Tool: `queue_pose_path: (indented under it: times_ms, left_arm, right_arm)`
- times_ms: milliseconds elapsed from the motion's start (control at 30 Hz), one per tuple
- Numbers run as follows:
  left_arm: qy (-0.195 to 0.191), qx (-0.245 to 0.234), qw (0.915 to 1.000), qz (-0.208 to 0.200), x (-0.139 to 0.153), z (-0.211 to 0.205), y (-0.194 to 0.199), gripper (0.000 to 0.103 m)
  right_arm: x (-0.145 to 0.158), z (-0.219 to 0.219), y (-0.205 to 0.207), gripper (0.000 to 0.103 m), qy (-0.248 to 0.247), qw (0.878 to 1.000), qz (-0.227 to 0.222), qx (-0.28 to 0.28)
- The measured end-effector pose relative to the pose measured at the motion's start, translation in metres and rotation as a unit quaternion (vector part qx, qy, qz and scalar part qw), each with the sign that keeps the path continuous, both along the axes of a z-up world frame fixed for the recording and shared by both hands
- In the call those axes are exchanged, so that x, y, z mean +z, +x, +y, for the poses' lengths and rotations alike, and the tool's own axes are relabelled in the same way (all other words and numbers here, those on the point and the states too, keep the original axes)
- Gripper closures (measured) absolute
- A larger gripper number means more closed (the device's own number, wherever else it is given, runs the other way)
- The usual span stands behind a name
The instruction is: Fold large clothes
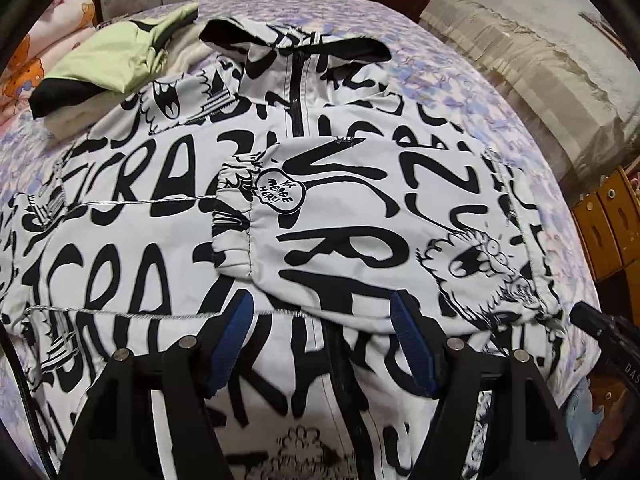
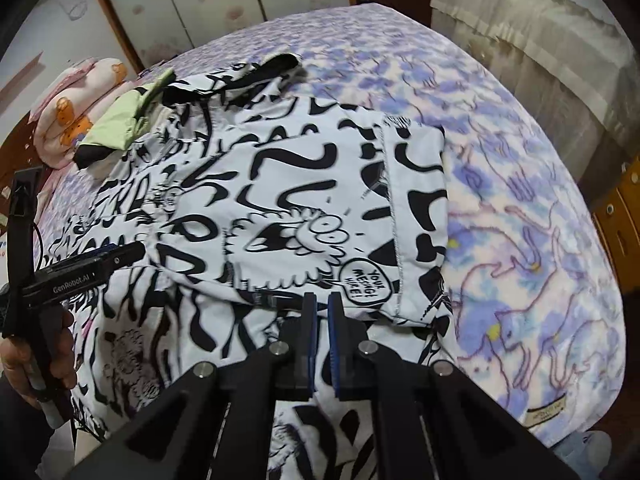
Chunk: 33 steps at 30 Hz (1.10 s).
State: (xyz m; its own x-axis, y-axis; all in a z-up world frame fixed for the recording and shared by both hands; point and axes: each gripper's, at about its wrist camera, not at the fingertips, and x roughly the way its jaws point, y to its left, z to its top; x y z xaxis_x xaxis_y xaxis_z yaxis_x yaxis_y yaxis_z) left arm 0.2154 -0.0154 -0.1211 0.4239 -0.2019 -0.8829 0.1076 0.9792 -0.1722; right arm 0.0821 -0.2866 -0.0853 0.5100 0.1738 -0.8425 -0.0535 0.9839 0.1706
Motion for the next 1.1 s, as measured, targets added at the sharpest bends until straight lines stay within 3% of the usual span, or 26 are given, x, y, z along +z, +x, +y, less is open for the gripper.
queue_pose_path:
  times_ms: [200, 267, 733, 1100]
  left_arm:
    - [-0.007, -0.008, 0.9998, -0.013, 0.024, 0.012, -0.029, 0.034]
    - [-0.008, -0.01, 0.9998, -0.017, 0.03, 0.016, -0.039, 0.033]
    - [-0.028, 0.009, 0.9995, -0.013, 0.051, 0.084, -0.093, 0.033]
    - [-0.04, 0.069, 0.9968, -0.007, 0.062, 0.192, -0.112, 0.032]
  right_arm:
    - [0.027, 0.021, -0.017, 0.077, -0.003, 1.0, -0.025, 0.011]
    - [0.033, 0.028, -0.022, 0.075, -0.001, 0.999, -0.03, 0.016]
    - [0.037, 0.107, -0.043, 0.075, 0.006, 0.997, -0.022, 0.077]
    - [0.034, 0.187, -0.04, 0.075, 0.007, 0.992, -0.011, 0.128]
